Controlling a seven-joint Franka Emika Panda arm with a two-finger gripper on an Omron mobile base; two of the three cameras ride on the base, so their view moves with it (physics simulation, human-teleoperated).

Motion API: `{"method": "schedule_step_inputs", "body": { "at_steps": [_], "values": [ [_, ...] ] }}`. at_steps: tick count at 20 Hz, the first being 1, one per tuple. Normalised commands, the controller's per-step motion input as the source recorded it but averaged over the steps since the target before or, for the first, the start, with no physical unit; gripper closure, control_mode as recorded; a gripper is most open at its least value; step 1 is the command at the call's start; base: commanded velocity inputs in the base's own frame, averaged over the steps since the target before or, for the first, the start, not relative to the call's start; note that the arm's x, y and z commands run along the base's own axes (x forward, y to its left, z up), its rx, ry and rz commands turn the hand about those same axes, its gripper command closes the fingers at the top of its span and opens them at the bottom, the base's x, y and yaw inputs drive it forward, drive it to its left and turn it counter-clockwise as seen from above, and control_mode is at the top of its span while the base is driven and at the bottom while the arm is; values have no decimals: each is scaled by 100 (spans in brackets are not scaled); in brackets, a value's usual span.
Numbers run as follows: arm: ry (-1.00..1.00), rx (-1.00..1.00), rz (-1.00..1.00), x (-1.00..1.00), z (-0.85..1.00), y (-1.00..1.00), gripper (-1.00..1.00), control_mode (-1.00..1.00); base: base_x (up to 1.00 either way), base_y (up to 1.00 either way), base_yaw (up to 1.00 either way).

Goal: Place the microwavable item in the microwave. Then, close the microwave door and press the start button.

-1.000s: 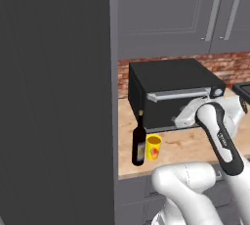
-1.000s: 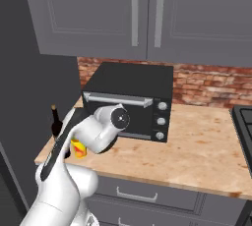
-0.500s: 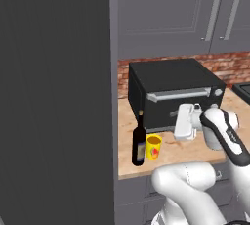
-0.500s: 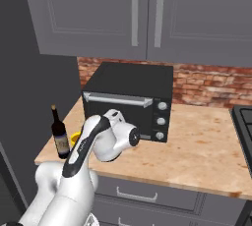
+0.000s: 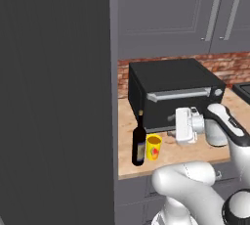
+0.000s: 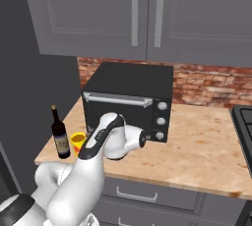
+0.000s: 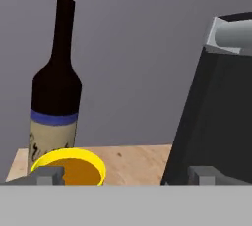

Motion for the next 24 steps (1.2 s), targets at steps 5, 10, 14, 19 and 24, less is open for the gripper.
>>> {"method": "schedule_step_inputs", "body": {
  "at_steps": [5,10,14,19,24],
  "values": [
    [-1,7,11,-16,-23,3,-100,-100,0,0,0],
    [1,10,10,0,-46,3,-100,-100,0,0,0],
    [4,5,9,0,-49,12,-100,-100,0,0,0],
    [3,7,10,0,-9,1,-100,-100,0,0,0],
    [11,9,10,0,0,0,-100,-100,0,0,0]
  ]
}}
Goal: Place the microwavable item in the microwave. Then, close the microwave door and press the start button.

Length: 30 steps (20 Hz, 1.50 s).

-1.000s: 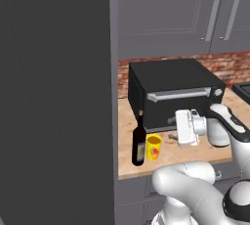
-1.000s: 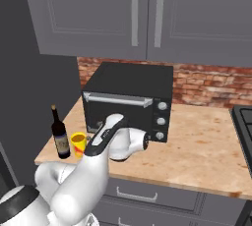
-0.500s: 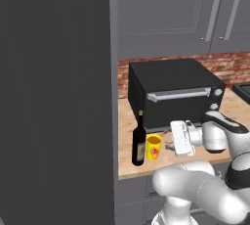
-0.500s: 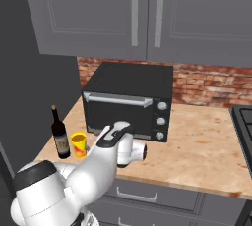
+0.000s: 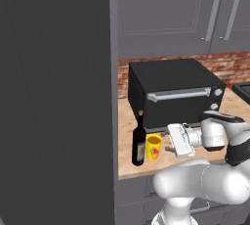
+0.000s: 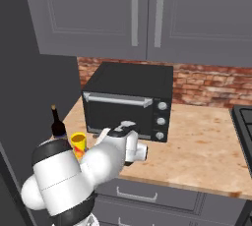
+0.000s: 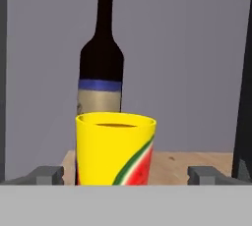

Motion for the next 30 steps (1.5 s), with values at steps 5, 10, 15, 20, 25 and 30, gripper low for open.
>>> {"method": "schedule_step_inputs", "body": {
  "at_steps": [5,10,15,20,25,30],
  "values": [
    [10,7,9,0,-6,10,-100,-100,0,0,0],
    [0,1,1,0,0,18,-100,-100,0,0,0],
    [0,0,0,0,-1,10,-100,-100,0,0,0],
    [0,0,0,-1,-6,3,-100,-100,0,0,0],
    [0,0,0,0,-9,14,-100,-100,0,0,0],
    [0,0,0,0,-2,25,-100,-100,0,0,0]
  ]
}}
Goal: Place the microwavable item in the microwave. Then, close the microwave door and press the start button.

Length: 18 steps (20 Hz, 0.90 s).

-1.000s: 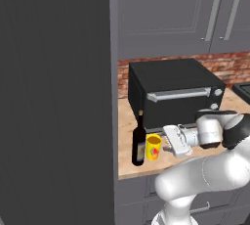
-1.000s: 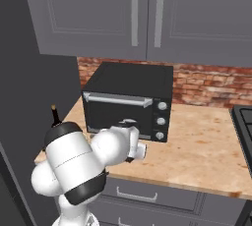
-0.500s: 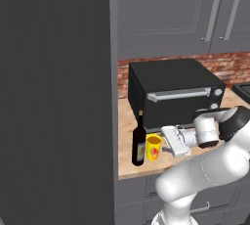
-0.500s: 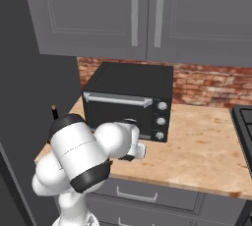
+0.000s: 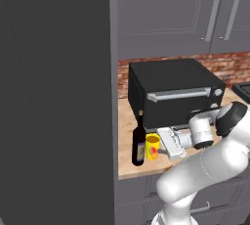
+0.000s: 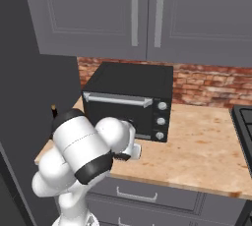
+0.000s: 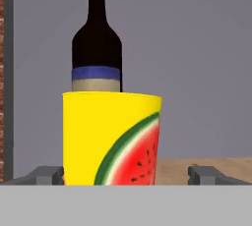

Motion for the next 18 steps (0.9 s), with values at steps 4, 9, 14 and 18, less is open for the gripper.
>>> {"method": "schedule_step_inputs", "body": {
  "at_steps": [4,9,14,18],
  "values": [
    [0,0,0,0,0,10,-100,-100,0,0,0],
    [0,1,0,-5,-2,6,-100,-100,0,0,0],
    [0,1,1,-16,-8,6,-100,-100,0,0,0],
    [0,0,0,-3,-5,20,-100,-100,0,0,0]
  ]
}}
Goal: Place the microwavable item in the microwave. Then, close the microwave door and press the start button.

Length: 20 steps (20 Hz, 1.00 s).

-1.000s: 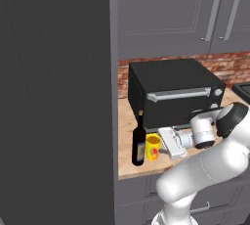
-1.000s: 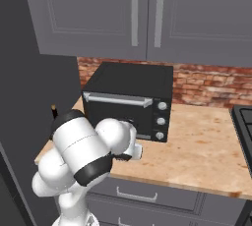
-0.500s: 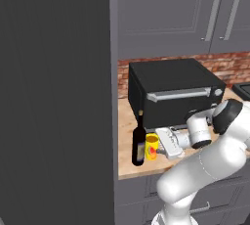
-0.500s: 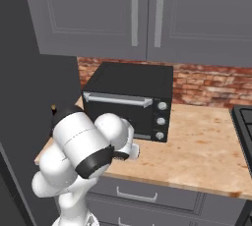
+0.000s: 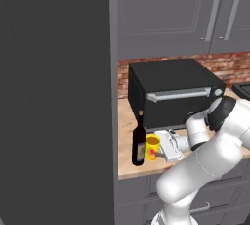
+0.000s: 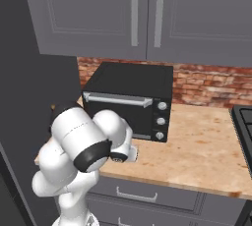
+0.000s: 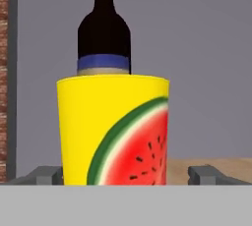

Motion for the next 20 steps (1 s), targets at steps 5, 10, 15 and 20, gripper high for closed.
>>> {"method": "schedule_step_inputs", "body": {
  "at_steps": [5,10,15,20],
  "values": [
    [0,0,0,0,-1,16,-100,-100,0,0,0],
    [0,0,0,-7,0,2,100,-100,0,0,0],
    [0,0,0,-13,2,0,100,-100,0,0,0],
    [-7,0,0,-24,51,0,100,-100,0,0,0]
  ]
}}
